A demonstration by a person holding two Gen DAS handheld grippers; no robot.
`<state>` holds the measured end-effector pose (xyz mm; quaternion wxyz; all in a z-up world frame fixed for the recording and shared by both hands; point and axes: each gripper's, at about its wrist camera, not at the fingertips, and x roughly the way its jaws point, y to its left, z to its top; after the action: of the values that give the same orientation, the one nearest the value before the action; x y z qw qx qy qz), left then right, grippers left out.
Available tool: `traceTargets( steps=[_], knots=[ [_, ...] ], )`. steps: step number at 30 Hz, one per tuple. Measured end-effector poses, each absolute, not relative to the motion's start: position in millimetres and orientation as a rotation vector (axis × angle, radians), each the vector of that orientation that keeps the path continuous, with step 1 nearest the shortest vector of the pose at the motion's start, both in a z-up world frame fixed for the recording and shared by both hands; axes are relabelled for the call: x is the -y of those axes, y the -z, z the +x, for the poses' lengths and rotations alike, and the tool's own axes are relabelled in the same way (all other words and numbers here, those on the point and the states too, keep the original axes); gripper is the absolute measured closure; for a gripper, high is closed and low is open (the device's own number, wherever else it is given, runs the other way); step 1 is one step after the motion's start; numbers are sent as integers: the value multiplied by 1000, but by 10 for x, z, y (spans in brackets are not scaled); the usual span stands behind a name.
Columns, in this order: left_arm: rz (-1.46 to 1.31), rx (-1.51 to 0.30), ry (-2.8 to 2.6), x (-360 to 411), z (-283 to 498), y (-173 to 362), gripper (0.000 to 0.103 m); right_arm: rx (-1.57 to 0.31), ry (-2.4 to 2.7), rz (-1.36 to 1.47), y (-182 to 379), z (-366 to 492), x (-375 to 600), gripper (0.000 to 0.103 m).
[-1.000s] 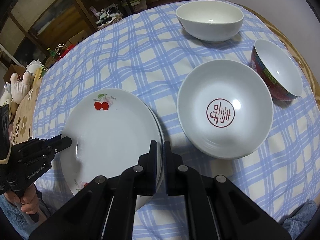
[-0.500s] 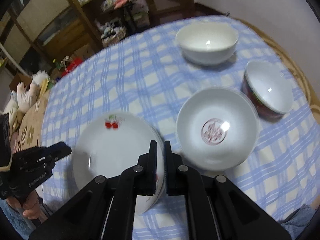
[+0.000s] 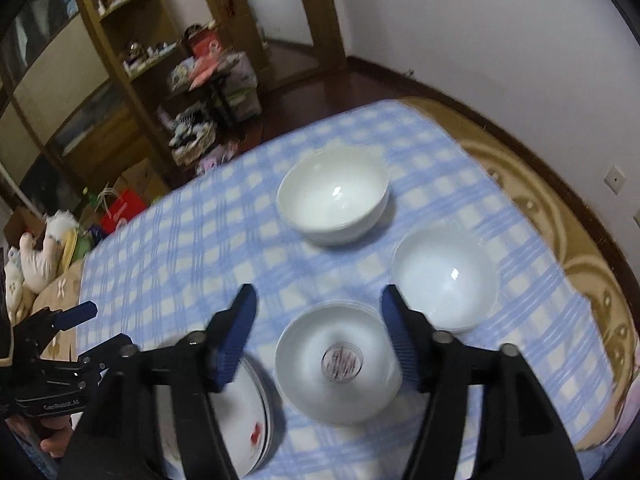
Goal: Organize plates and bowls
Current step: 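Open both grippers and move them to the rim of a plain white bowl, then close the left gripper on the bowl rim while the right gripper grips it too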
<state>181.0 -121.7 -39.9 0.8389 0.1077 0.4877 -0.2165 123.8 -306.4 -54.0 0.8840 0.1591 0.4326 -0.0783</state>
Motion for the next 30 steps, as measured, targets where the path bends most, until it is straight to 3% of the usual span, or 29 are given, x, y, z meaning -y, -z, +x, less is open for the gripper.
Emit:
traceTargets(
  steps=[2, 8, 12, 23, 25, 29, 30],
  knots=[
    [229, -1009, 458, 1344, 1934, 329, 17, -866, 180, 345, 478, 1309, 3182, 16],
    [178, -973, 501, 1696, 2364, 245, 17, -850, 208, 361, 430, 1631, 3529, 15],
    [110, -1012, 529, 1886, 2693, 335, 17, -894, 218, 369, 511, 1892, 3733, 23],
    [103, -1071, 526, 2393, 3227, 719, 19, -967, 218, 396, 829, 2374, 4021, 24],
    [94, -1080, 537, 2467, 3269, 807, 19, -986, 202, 399, 934, 2451, 4039, 38],
    [120, -1131, 517, 2596, 3348, 1000, 20, -1019, 179, 452, 1134, 2557, 4098, 52],
    [120, -1145, 514, 2623, 3367, 1043, 20, -1025, 177, 468, 1181, 2579, 4118, 61]
  ],
)
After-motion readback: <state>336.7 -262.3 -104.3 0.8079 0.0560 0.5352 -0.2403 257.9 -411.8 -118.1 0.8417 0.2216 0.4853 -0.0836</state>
